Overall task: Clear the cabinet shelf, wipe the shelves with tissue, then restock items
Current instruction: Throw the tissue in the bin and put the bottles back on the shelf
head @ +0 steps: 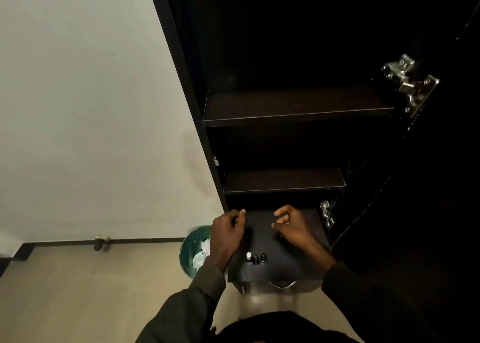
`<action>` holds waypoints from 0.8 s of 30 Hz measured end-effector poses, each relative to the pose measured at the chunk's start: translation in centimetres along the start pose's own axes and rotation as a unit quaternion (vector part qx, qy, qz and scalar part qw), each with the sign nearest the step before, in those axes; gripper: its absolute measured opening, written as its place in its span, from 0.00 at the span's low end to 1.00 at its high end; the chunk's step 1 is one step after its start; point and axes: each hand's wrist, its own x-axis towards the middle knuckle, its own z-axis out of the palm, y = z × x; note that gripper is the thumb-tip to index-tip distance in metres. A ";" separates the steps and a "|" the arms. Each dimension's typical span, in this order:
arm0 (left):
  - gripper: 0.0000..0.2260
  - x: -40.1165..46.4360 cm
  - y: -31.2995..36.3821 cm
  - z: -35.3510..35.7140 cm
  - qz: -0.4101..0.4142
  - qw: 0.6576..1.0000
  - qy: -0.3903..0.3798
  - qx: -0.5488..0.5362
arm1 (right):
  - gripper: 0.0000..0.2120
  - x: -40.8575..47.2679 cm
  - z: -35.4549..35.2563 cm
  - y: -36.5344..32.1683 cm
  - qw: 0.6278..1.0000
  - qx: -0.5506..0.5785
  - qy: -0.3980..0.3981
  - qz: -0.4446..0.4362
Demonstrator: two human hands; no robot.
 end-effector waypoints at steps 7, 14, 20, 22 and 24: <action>0.07 -1.0 -4.2 1.8 -0.068 0.980 -0.145 0.115 | 0.12 0.5 2.9 5.1 0.993 -0.103 -0.032 0.046; 0.17 -0.9 -6.1 2.7 -0.063 0.943 -0.282 0.164 | 0.13 0.8 4.0 7.7 0.984 -0.153 -0.080 0.031; 0.21 -0.3 -7.0 3.8 -0.023 0.923 -0.328 0.198 | 0.13 1.9 5.0 8.5 0.972 -0.204 -0.114 0.000; 0.20 -0.1 -7.4 4.0 -0.017 0.920 -0.334 0.206 | 0.13 2.2 5.2 8.8 0.970 -0.210 -0.120 -0.008; 0.20 0.1 -7.9 4.2 -0.014 0.918 -0.336 0.208 | 0.13 2.4 5.5 8.8 0.968 -0.220 -0.121 -0.015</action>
